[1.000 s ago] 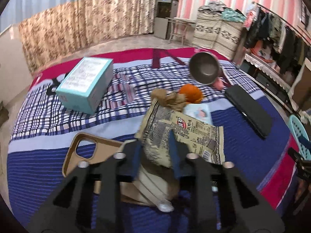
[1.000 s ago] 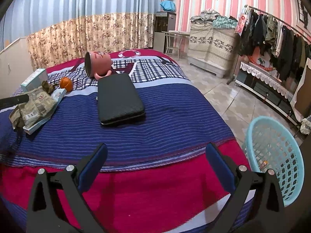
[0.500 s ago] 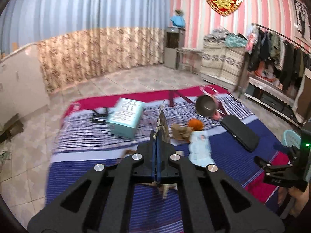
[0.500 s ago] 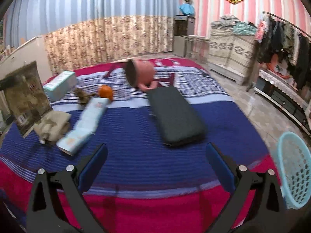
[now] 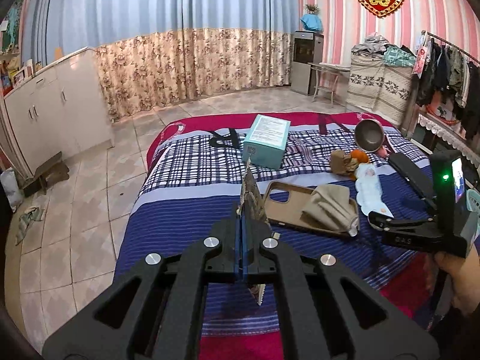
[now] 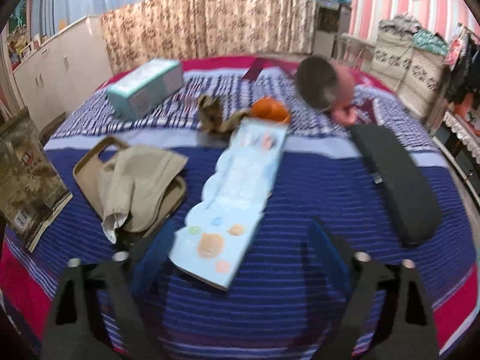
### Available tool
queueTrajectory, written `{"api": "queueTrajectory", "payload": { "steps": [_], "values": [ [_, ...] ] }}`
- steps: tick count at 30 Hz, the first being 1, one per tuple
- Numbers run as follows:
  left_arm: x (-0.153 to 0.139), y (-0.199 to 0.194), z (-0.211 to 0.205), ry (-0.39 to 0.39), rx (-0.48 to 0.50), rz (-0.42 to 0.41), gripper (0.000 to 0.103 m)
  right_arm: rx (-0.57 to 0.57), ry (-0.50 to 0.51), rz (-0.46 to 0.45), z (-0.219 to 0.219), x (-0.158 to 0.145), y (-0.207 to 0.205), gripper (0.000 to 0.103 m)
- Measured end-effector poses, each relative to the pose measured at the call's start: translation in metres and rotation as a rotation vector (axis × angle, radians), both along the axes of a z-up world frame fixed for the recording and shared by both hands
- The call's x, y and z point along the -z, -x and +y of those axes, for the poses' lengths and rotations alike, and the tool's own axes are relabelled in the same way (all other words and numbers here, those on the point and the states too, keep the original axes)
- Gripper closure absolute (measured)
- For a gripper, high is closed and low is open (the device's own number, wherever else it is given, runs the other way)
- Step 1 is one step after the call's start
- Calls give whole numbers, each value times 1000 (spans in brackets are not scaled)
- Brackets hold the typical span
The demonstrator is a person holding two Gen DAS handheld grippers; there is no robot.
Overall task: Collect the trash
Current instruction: 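Lift the newspaper with the left tool while the right tool grasps the white printed card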
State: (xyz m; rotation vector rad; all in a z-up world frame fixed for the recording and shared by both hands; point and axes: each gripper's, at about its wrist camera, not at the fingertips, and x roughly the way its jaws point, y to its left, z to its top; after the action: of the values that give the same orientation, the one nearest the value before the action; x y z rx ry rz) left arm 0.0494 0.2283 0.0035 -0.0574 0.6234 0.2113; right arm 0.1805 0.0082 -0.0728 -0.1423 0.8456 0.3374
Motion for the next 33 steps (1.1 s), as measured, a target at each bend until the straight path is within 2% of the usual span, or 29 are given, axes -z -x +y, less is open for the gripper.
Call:
{"api": "queueTrajectory", "payload": {
  "steps": [3,4,5,6,8,9,10,11,15,18,19,21,22,24,29,33],
  "values": [
    [2,0,-1,5,3,-1,103,-11,16,8,8,8,-1,27],
    [2,0,-1,7,3,-1,103,-21,8,6,8,8,0,34],
    [2,-1,-2,9,5,-1,103,-36,-6,11,8,7,0,46],
    [2,-1,-4,7,8,-2,103,-46,-12,13,6,5,0,48],
    [-1,-2,-9,3,19,-7,103,-59,-14,-1,0,1,3,64],
    [-2,-4,-12,1,24,-10,103,-61,-24,-3,-5,-1,5,67],
    [-4,-4,-14,-1,29,-13,103,-61,-49,1,-13,-3,6,82],
    [-6,-6,-18,-5,36,-15,103,-58,-64,9,-20,-5,6,91],
    [-16,-11,-36,-26,58,-35,103,-42,-99,5,-49,-10,12,95],
    [-24,-12,-48,-33,74,-46,103,-18,-129,15,-57,-11,9,94],
    [-26,-12,-51,-40,77,-48,103,-14,-148,21,-56,-11,8,91],
    [-27,-12,-53,-44,78,-47,103,-9,-156,28,-51,-12,6,53],
    [-27,-11,-53,-44,77,-45,103,-12,-155,23,-46,-13,7,28],
    [-26,-10,-49,-42,70,-39,103,-34,-122,10,-30,-14,9,27],
    [-24,-6,-35,-26,44,-34,103,-47,-54,85,4,4,5,27],
    [-19,-6,-29,-20,35,-20,103,-20,23,53,21,10,3,25]
  ]
}}
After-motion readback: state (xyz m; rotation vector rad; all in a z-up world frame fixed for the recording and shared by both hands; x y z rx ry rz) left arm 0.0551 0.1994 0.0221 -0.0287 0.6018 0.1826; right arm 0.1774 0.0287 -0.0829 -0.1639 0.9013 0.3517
